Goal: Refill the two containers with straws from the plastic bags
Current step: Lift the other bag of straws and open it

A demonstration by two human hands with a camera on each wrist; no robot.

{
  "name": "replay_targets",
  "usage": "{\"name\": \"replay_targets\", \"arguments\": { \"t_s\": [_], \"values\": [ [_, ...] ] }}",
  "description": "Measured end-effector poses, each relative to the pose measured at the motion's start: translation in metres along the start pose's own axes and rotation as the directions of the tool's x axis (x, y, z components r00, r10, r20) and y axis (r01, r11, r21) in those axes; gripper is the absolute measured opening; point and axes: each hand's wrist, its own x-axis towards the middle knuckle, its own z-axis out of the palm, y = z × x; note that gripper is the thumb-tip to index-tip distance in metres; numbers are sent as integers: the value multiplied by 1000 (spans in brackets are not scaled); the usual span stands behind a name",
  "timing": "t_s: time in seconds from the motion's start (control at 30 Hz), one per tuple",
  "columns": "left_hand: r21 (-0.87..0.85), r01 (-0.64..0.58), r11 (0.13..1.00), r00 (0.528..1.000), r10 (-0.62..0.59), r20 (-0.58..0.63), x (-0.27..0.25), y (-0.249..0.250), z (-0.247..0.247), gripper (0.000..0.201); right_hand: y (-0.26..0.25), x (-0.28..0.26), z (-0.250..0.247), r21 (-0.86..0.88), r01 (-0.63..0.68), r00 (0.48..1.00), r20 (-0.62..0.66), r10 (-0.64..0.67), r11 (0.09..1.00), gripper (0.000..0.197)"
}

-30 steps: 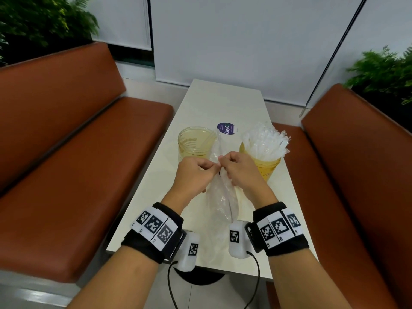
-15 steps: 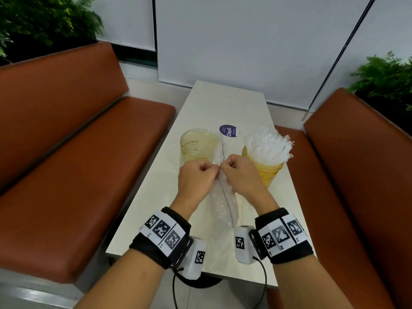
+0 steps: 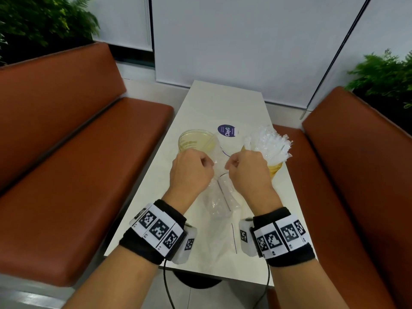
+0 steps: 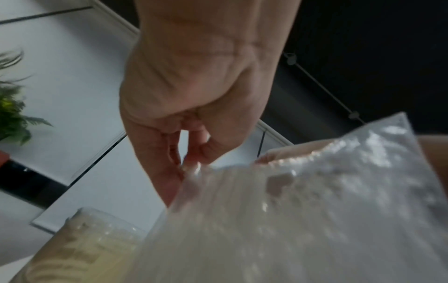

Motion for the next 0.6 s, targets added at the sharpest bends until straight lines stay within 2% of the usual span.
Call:
{"name": "replay_targets", "arguments": {
  "t_s": [0.07, 0.17, 0.2, 0.3, 0.4, 0.5, 0.6],
  "values": [
    [-5, 48, 999, 999, -48, 8, 2, 2, -6, 7, 2, 1, -1, -63, -47, 999, 16, 48, 997, 23],
    [-61, 112, 992, 990, -106, 89, 3, 2, -15, 14, 5, 4, -7, -111, -117, 992, 30, 121, 987, 36],
    [-38, 106, 994, 990, -101, 101, 3, 1, -18, 21, 5, 5, -12, -145, -133, 989, 49, 141, 981, 41],
    [125, 73, 989, 993, -84, 87, 5, -2, -30, 40, 11, 10, -27, -226, -157, 972, 139, 191, 961, 30],
    [195, 87, 977, 990, -106, 88, 12, -7, -45, 45, 20, 16, -36, -288, -203, 955, 153, 254, 936, 35],
    [198, 99, 975, 975, -135, 176, 12, -14, -54, 48, 27, 16, -34, -300, -223, 946, 161, 280, 927, 36],
    [168, 52, 984, 937, -106, 332, 10, -21, -59, 55, 38, 12, -32, -263, -201, 945, 200, 257, 944, 44]
  ]
}}
